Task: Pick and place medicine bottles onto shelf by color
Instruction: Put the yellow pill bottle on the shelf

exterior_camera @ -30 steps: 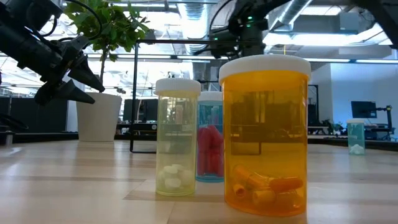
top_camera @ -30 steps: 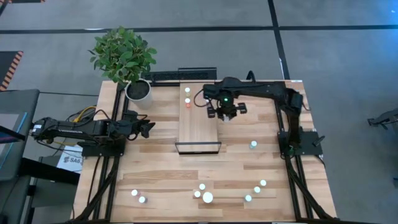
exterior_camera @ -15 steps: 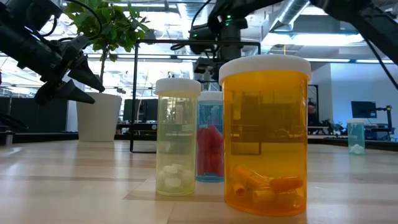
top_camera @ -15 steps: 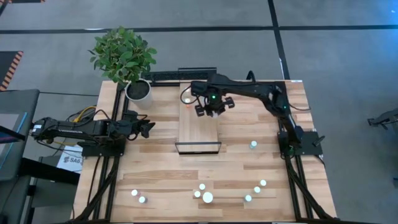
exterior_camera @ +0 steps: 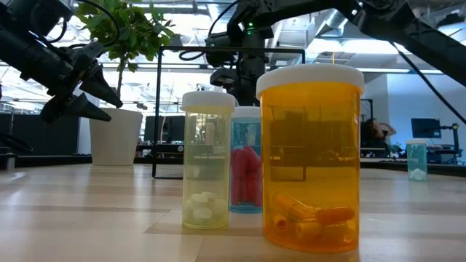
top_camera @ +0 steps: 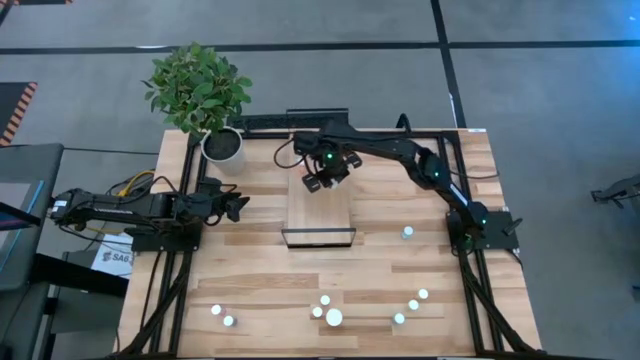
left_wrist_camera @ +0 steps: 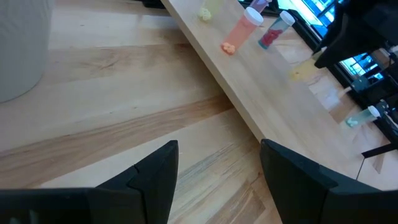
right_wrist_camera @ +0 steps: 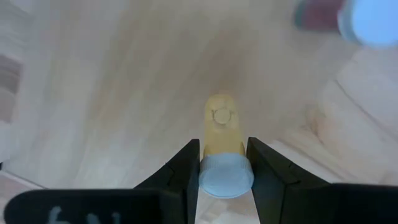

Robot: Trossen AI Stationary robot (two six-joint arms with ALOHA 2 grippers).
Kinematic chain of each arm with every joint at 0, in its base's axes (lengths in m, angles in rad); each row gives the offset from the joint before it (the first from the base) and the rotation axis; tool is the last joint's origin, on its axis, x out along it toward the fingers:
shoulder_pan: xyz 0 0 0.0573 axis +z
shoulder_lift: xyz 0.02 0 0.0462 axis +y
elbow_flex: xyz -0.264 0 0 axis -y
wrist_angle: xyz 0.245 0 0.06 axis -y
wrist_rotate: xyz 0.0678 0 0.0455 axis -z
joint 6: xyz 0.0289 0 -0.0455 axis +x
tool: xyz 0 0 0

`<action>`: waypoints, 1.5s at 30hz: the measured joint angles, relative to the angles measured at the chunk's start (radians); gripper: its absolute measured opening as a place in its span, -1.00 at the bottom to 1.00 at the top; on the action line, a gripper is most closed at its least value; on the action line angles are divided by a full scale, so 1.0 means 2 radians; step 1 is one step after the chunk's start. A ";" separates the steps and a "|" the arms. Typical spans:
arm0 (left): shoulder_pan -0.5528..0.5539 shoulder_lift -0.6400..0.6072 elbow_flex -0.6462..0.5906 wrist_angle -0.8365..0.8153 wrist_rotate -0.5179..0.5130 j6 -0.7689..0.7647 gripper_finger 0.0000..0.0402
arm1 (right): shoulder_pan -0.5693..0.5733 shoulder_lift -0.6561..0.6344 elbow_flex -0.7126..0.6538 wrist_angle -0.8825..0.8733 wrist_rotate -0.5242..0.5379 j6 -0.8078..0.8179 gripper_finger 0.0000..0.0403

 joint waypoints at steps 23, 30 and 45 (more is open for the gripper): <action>0.000 0.000 0.000 0.000 0.000 0.000 0.06 | 0.000 0.008 0.013 -0.004 0.028 -0.237 -0.37; 0.000 0.000 0.000 0.000 0.000 0.000 0.06 | 0.000 0.008 0.013 0.000 0.028 -0.288 -0.37; 0.000 0.000 0.000 0.000 0.000 0.000 0.06 | -0.001 0.008 0.013 0.026 0.027 -0.295 -0.28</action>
